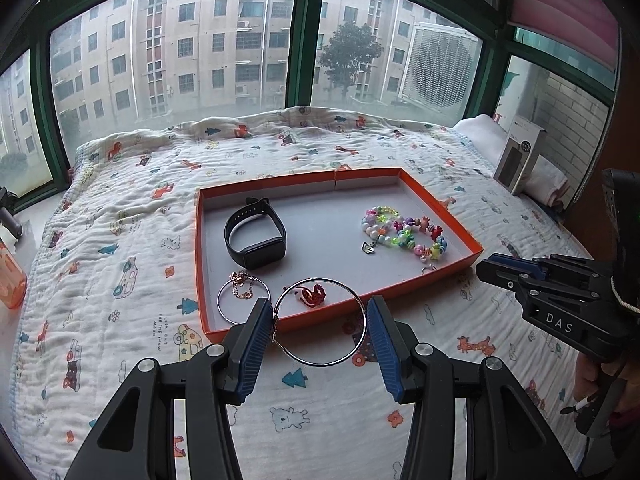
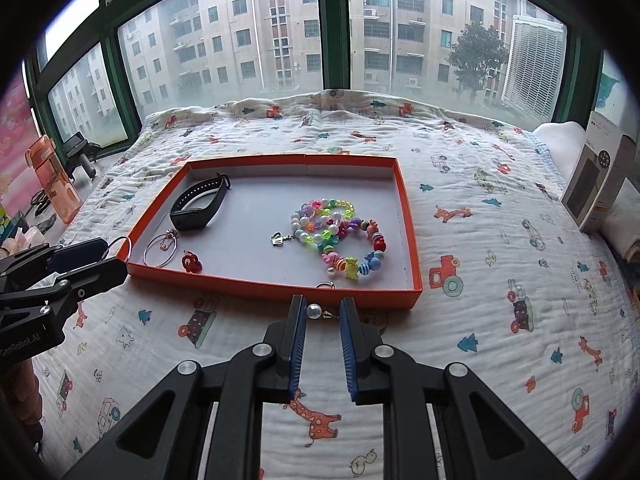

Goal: Organize jewelry
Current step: 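Carry the hoop and earring over the tray and lower them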

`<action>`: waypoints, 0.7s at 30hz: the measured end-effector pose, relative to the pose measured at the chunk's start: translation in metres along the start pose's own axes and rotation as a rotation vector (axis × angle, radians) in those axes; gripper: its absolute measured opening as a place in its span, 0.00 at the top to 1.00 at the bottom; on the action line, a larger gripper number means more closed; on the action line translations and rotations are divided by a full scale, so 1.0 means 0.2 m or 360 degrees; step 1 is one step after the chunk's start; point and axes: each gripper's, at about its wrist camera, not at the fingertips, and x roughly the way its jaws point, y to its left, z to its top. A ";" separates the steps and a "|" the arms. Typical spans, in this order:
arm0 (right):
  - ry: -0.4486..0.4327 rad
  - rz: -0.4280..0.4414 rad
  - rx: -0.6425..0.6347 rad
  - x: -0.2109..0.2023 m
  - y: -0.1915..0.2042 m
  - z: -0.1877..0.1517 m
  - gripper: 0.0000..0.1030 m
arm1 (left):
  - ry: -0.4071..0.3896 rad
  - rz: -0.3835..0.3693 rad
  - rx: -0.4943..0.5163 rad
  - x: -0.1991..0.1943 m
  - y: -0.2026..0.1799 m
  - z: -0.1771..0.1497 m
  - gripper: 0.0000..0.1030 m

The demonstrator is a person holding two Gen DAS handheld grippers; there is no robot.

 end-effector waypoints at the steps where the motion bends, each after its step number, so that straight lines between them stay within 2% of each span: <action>1: -0.0004 0.0003 0.0001 -0.01 -0.01 0.00 0.81 | -0.0006 0.0003 0.0002 -0.01 0.00 0.01 0.49; 13: -0.0083 0.0008 -0.0060 -0.03 -0.07 0.12 0.81 | -0.0092 0.0065 -0.0007 -0.01 0.02 0.19 0.49; 21: -0.0102 0.0023 -0.0100 0.04 -0.11 0.21 0.81 | -0.0076 0.0099 -0.0025 0.12 0.08 0.30 0.49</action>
